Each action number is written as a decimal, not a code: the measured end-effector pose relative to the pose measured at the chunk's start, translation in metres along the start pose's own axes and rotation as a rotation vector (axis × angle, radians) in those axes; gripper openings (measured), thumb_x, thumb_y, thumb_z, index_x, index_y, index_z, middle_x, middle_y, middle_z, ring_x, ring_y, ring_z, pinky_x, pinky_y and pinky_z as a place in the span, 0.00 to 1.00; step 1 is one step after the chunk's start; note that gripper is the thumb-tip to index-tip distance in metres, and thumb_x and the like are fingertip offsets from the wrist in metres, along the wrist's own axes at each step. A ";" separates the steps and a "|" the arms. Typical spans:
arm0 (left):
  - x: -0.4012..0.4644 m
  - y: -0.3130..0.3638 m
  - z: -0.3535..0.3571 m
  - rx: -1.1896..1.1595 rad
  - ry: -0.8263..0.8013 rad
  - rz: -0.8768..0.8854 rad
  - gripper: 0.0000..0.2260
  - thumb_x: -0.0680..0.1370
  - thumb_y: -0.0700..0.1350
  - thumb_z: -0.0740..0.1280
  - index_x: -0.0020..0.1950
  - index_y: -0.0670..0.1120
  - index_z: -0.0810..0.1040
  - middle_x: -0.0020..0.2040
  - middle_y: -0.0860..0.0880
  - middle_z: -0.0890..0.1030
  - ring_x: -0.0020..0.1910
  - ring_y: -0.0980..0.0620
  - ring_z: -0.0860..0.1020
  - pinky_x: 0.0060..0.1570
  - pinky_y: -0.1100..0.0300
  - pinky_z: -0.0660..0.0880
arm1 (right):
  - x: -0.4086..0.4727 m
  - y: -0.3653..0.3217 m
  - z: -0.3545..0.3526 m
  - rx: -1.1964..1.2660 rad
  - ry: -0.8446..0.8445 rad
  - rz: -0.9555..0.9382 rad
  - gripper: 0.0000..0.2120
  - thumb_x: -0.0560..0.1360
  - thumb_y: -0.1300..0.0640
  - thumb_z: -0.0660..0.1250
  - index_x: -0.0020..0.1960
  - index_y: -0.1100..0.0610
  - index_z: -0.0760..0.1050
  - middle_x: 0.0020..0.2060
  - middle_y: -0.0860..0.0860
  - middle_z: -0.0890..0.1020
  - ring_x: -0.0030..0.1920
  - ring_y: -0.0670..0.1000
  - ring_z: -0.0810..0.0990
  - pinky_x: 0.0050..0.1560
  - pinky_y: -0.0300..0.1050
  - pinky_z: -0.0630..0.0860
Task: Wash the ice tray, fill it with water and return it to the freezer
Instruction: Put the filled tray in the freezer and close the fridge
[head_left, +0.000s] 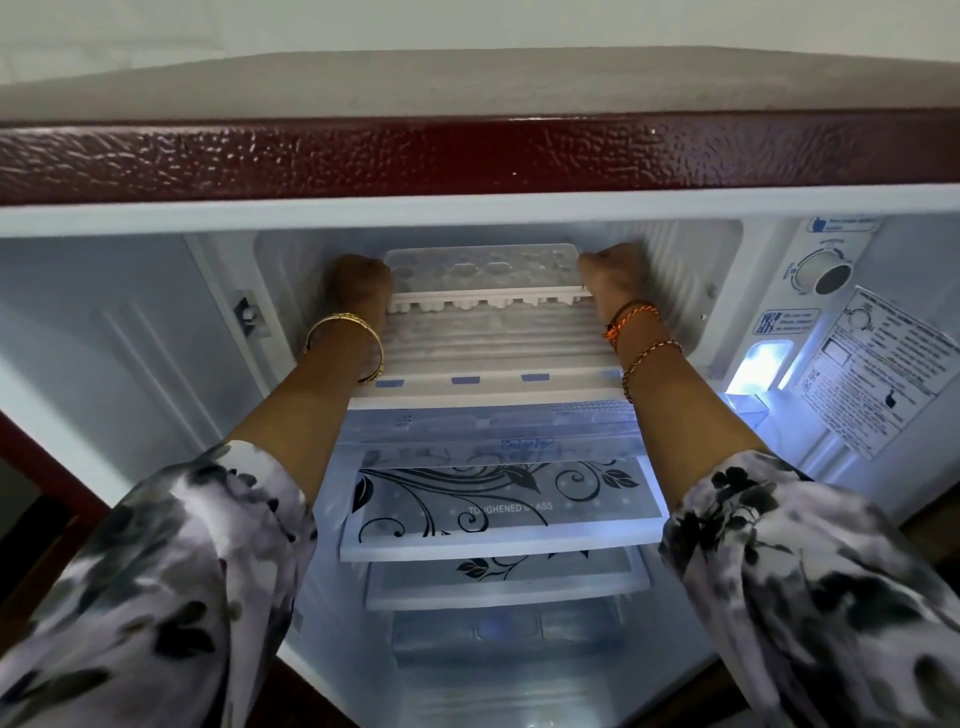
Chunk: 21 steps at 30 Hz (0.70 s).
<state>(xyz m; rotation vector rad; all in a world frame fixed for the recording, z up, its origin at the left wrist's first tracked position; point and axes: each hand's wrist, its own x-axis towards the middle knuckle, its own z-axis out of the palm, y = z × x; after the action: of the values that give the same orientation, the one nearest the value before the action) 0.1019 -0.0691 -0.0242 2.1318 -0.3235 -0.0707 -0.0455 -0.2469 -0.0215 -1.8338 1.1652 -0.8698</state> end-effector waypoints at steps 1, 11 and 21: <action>0.000 0.000 0.000 0.014 -0.001 0.001 0.17 0.81 0.42 0.54 0.67 0.36 0.70 0.67 0.38 0.73 0.65 0.41 0.72 0.59 0.55 0.71 | -0.001 0.001 -0.001 0.001 0.002 -0.008 0.12 0.75 0.61 0.62 0.52 0.69 0.78 0.52 0.61 0.82 0.55 0.57 0.79 0.49 0.42 0.73; -0.011 0.001 0.001 0.142 0.109 0.083 0.20 0.81 0.45 0.54 0.62 0.29 0.72 0.64 0.32 0.74 0.65 0.37 0.70 0.64 0.54 0.64 | -0.018 -0.001 -0.008 -0.034 0.029 -0.077 0.19 0.78 0.54 0.58 0.55 0.71 0.75 0.55 0.64 0.79 0.58 0.60 0.76 0.55 0.46 0.71; -0.045 0.015 -0.010 0.032 0.038 0.038 0.21 0.80 0.45 0.58 0.67 0.31 0.66 0.66 0.33 0.71 0.67 0.38 0.68 0.64 0.54 0.64 | -0.048 -0.016 -0.026 -0.100 -0.092 -0.069 0.20 0.78 0.53 0.58 0.56 0.69 0.74 0.58 0.65 0.78 0.62 0.62 0.73 0.64 0.53 0.67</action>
<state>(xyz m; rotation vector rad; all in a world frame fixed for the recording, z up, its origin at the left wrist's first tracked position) 0.0572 -0.0571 -0.0097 2.1553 -0.3448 -0.0025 -0.0780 -0.2047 -0.0018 -1.9841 1.1108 -0.7694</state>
